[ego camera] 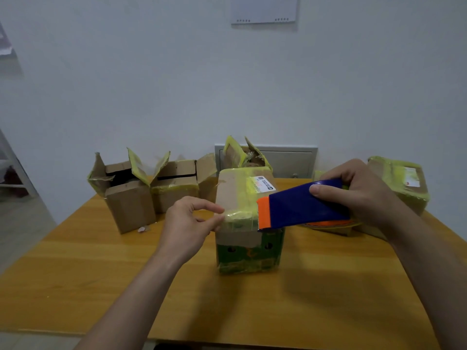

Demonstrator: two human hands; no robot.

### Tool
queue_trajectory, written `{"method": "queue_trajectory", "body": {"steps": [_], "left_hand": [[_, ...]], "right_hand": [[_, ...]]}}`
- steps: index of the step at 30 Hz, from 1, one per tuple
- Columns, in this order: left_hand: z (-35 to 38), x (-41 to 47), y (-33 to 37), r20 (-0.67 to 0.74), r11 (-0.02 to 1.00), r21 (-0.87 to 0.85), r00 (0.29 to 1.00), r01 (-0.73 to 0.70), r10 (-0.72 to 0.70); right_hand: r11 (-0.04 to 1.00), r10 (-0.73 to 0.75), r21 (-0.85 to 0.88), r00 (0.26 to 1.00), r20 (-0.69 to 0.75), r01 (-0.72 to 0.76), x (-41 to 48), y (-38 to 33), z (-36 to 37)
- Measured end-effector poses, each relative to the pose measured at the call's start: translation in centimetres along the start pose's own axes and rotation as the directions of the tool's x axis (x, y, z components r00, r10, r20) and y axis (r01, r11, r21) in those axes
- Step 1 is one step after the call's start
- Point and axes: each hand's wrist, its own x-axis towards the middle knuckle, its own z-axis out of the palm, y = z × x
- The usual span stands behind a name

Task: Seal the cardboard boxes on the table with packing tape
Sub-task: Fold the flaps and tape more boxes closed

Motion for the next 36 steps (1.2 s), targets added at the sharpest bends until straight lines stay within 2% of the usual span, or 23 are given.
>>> {"method": "queue_trajectory", "body": {"steps": [4,7,9,11,13,15,17,18,21,24,26,31,36], "left_hand": [[0.1,0.1,-0.2,0.016,1.000,0.009,1.000,0.008,-0.008],[-0.1,0.3,-0.4,0.068,0.998,-0.054,0.997,0.034,-0.030],[-0.6,0.8,-0.5,0.170,0.978,-0.172,0.981,0.121,-0.092],[-1.4,1.5,-0.9,0.323,0.923,-0.260,0.927,0.283,-0.193],[-2.0,2.4,-1.2,0.398,0.908,-0.214,0.881,0.360,-0.256],[-1.9,3.4,-1.5,0.289,0.966,-0.043,0.929,0.255,-0.232],[-1.1,4.3,-1.0,0.130,0.988,0.138,0.988,0.070,-0.088],[-0.3,4.6,-0.2,0.102,0.986,0.168,0.995,-0.015,-0.002],[3.0,5.4,2.5,0.181,0.950,0.243,0.971,-0.197,0.155],[6.1,6.4,3.5,0.356,0.881,0.412,0.931,-0.234,0.081],[7.1,7.1,2.8,0.423,0.829,0.500,0.906,-0.250,0.018],[6.8,7.7,1.3,0.473,0.809,0.520,0.881,-0.273,-0.006],[6.8,7.9,1.5,0.489,0.764,0.569,0.872,-0.304,-0.017]], "right_hand": [[0.999,-0.002,-0.037,1.000,-0.001,0.002,0.0,0.1,0.2],[0.996,0.015,-0.086,1.000,0.009,-0.014,0.1,0.2,0.3],[0.994,0.044,-0.098,0.999,0.012,-0.043,0.1,0.3,0.5],[0.992,0.068,-0.107,0.997,0.023,-0.065,0.1,0.5,0.8],[0.989,0.087,-0.119,0.996,0.028,-0.084,0.1,0.7,0.9],[0.988,0.098,-0.122,0.995,0.025,-0.094,0.1,0.9,0.7],[0.989,0.094,-0.115,0.995,0.035,-0.090,0.2,1.0,0.6],[0.990,0.091,-0.111,0.995,0.044,-0.086,0.2,1.1,0.6],[0.991,0.087,-0.104,0.994,0.069,-0.080,0.4,1.4,0.7],[0.991,0.091,-0.108,0.993,0.081,-0.082,0.2,1.5,0.4],[0.989,0.084,-0.129,0.993,0.087,-0.072,0.0,1.6,0.1],[0.991,0.076,-0.123,0.991,0.112,-0.062,-0.3,2.2,-0.3],[0.995,0.097,-0.039,0.995,0.030,-0.096,-1.4,2.6,-3.5]]}}
